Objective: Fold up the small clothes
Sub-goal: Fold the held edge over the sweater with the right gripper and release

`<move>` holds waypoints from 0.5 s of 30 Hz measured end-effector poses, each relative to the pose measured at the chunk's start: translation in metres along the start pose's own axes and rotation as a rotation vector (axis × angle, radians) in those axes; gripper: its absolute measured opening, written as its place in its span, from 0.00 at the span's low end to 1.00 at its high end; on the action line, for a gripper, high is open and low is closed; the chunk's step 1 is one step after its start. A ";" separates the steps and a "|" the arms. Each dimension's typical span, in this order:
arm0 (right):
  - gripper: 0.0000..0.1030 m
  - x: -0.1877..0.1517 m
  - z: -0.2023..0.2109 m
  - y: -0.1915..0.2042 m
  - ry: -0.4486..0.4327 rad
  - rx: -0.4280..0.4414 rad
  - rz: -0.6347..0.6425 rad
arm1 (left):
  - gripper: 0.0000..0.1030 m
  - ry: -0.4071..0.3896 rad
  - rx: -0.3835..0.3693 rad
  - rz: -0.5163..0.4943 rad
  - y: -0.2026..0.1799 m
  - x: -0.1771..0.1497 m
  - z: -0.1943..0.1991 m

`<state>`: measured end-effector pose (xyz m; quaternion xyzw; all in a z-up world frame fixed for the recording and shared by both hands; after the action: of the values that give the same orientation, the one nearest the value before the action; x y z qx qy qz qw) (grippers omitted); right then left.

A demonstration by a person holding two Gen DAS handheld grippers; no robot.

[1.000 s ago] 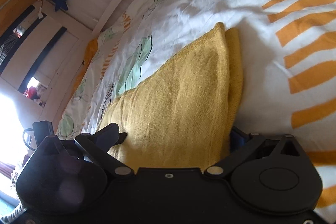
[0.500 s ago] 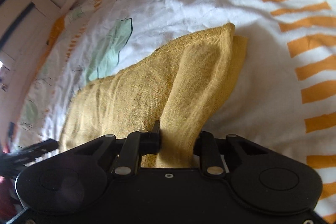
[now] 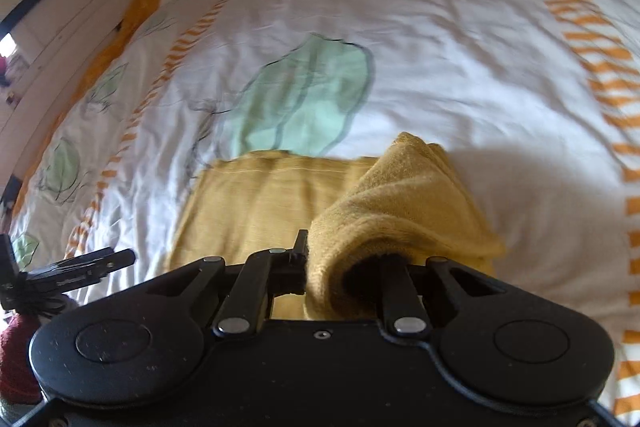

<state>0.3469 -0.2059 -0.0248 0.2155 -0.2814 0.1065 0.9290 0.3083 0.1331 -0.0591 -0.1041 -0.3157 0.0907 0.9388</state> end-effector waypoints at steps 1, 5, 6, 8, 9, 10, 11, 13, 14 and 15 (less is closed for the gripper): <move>0.23 0.003 -0.005 0.011 0.007 0.003 0.020 | 0.80 0.000 0.000 0.005 0.003 0.000 0.001; 0.23 0.008 -0.040 0.056 0.061 0.006 0.109 | 0.80 0.003 0.002 0.011 0.011 0.000 0.002; 0.23 0.008 -0.050 0.065 0.077 0.009 0.123 | 0.80 0.002 0.000 0.011 0.012 -0.001 0.003; 0.23 0.005 -0.067 0.085 0.107 0.012 0.148 | 0.80 0.001 0.000 0.014 0.015 -0.001 0.004; 0.23 0.002 -0.076 0.092 0.123 0.013 0.158 | 0.80 0.001 -0.001 0.016 0.016 0.000 0.004; 0.23 0.000 -0.085 0.099 0.138 0.008 0.169 | 0.80 0.000 -0.001 0.020 0.018 0.000 0.004; 0.23 -0.003 -0.093 0.105 0.151 -0.003 0.186 | 0.80 -0.002 0.001 0.024 0.020 0.001 0.005; 0.25 -0.010 -0.105 0.117 0.179 -0.026 0.222 | 0.80 -0.004 0.005 0.027 0.023 0.001 0.005; 0.25 -0.012 -0.111 0.121 0.194 -0.030 0.225 | 0.80 -0.004 0.005 0.026 0.023 0.001 0.006; 0.27 -0.015 -0.115 0.124 0.204 -0.034 0.222 | 0.80 -0.004 0.005 0.024 0.024 0.000 0.006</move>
<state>0.3504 -0.0446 -0.0775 0.1554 -0.2093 0.2251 0.9388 0.3026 0.1573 -0.0606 -0.1051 -0.3160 0.1030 0.9373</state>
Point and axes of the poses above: each gripper's, at about its wrist camera, not at the fingertips, and z roughly against the way its jaws point, y to its left, x to its top, the point moved 5 cm from there along -z, roughly the way its jaws point, and after that the axes turned 6 degrees about z, right-handed, at the moved point
